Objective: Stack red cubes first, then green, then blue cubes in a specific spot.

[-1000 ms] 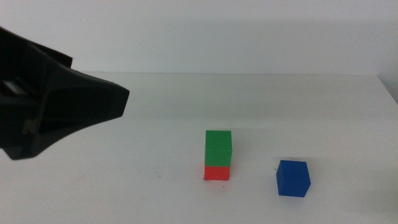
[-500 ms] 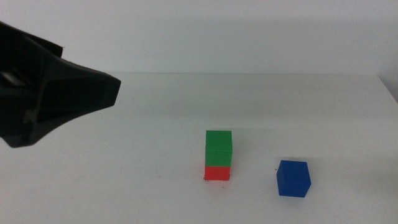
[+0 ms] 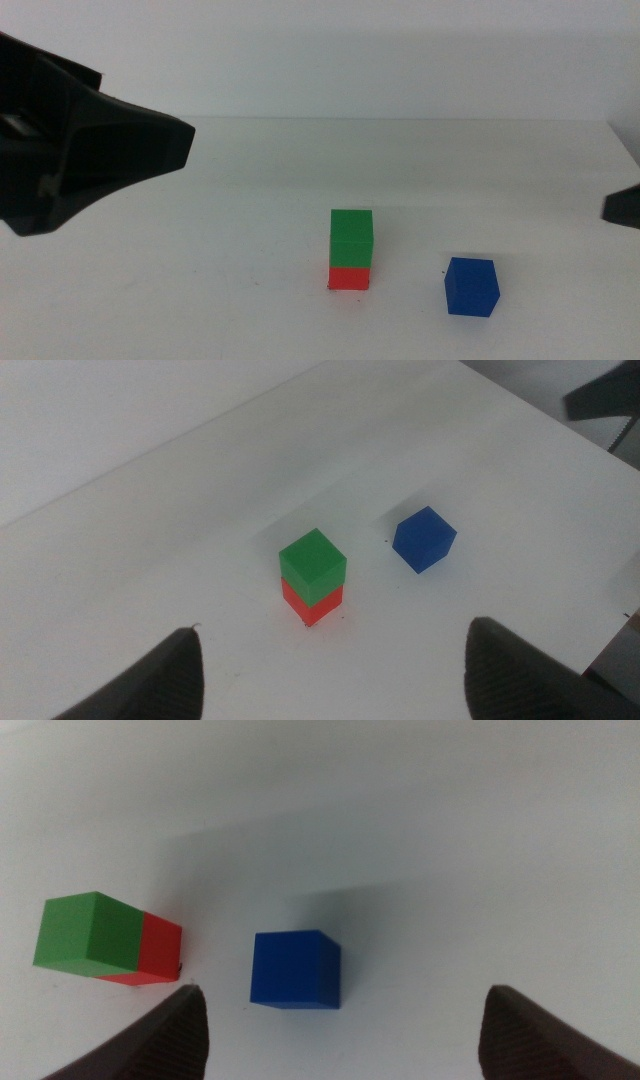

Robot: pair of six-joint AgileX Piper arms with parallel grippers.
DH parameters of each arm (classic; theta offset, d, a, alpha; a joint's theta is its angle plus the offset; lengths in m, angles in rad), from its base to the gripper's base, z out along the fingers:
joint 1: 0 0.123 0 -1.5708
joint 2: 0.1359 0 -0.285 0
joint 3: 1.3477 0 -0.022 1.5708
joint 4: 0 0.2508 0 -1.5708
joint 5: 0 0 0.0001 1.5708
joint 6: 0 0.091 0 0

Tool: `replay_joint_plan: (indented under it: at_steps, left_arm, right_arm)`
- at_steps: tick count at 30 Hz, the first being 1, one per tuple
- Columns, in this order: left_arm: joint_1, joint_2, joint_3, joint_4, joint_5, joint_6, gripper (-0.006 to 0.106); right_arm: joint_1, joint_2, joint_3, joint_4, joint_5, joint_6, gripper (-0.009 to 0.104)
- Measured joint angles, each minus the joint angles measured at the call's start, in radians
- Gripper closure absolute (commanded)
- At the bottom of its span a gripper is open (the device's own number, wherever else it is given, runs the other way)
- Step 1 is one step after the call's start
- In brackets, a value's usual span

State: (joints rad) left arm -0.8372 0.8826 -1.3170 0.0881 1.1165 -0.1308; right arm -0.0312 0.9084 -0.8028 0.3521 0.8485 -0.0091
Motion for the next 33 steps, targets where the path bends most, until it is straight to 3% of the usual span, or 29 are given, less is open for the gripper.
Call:
replay_joint_plan:
  at_steps: [4, 7, 10, 13, 17, 20, 26, 29, 31, 33]
  left_arm:
    - [0.0, 0.0, 0.0, 0.0, -0.002, 0.002, 0.015]
    - [0.0, 0.0, 0.0, 0.0, -0.002, 0.002, 0.015]
    - [0.0, 0.0, 0.0, 0.0, -0.002, 0.002, 0.015]
    - [0.0, 0.0, 0.0, 0.0, -0.002, 0.002, 0.015]
    - [0.0, 0.0, 0.0, 0.0, -0.006, 0.002, 0.015]
    - [0.0, 0.0, 0.0, 0.0, -0.023, 0.002, 0.015]
    - [0.0, 0.0, 0.0, 0.0, -0.025, 0.002, 0.015]
    - [0.0, 0.0, 0.0, 0.0, -0.025, 0.002, 0.015]
    - [0.0, 0.0, 0.0, 0.0, -0.025, 0.002, 0.015]
    - [0.0, 0.0, 0.0, 0.0, -0.025, 0.002, 0.015]
  right_arm:
    - [0.0, 0.131, -0.014, 0.053, -0.011, 0.0, 0.008]
    - [0.04, 0.26, -0.052, 0.028, -0.001, 0.023, 0.01]
    - [0.151, 0.372, -0.11, -0.066, 0.002, 0.122, 0.014]
    - [0.293, 0.466, -0.157, -0.23, -0.007, 0.298, 0.016]
    - [0.436, 0.557, -0.191, -0.392, -0.031, 0.503, 0.016]
    - [0.5, 0.632, -0.199, -0.439, -0.066, 0.598, 0.016]
    - [0.518, 0.77, -0.199, -0.453, -0.106, 0.655, 0.023]
    - [0.518, 0.827, -0.199, -0.465, -0.122, 0.661, 0.047]
    - [0.518, 0.843, -0.201, -0.473, -0.131, 0.663, 0.075]
    - [0.518, 0.843, -0.209, -0.478, -0.134, 0.663, 0.095]
